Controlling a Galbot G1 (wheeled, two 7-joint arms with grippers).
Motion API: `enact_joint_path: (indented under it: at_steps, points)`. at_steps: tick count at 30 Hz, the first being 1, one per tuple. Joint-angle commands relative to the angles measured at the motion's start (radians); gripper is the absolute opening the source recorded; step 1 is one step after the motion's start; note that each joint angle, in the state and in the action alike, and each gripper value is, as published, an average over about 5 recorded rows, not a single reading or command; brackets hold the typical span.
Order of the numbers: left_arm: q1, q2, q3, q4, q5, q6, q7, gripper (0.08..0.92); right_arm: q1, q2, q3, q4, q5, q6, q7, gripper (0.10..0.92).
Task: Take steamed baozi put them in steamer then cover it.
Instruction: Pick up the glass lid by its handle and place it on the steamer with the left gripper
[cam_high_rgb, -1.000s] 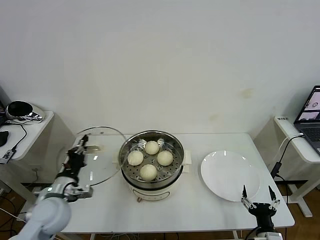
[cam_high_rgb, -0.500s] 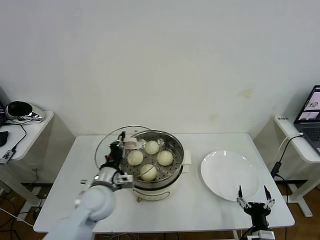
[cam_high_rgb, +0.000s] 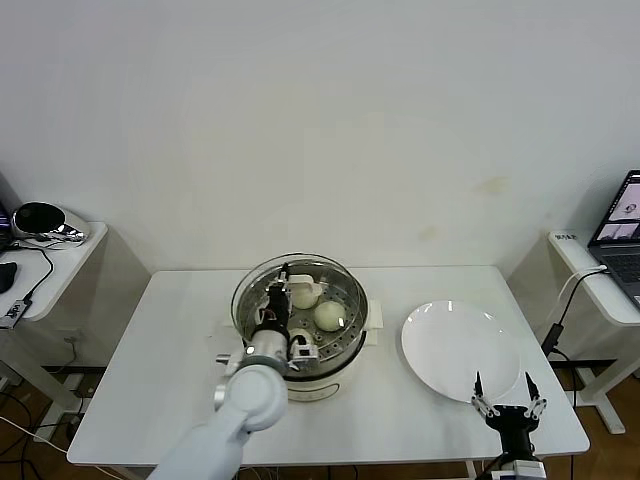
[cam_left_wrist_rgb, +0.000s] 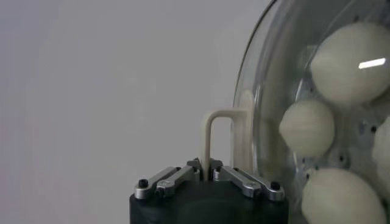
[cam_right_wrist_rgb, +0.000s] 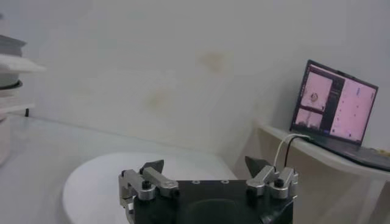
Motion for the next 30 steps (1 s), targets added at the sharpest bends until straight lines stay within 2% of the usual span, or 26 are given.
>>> enact_joint_path:
  at_steps: [1,30]
  points:
    - [-0.028,-0.099,0.042,0.075,0.088,0.015,0.020,0.145,0.000,0.001,0.002,-0.010,-0.002,0.004,0.001,0.823]
    - [0.033,-0.089,-0.006,0.052,0.112,0.003,0.025,0.145,-0.007,-0.004,-0.005,-0.020,-0.002,0.019,0.000,0.823]
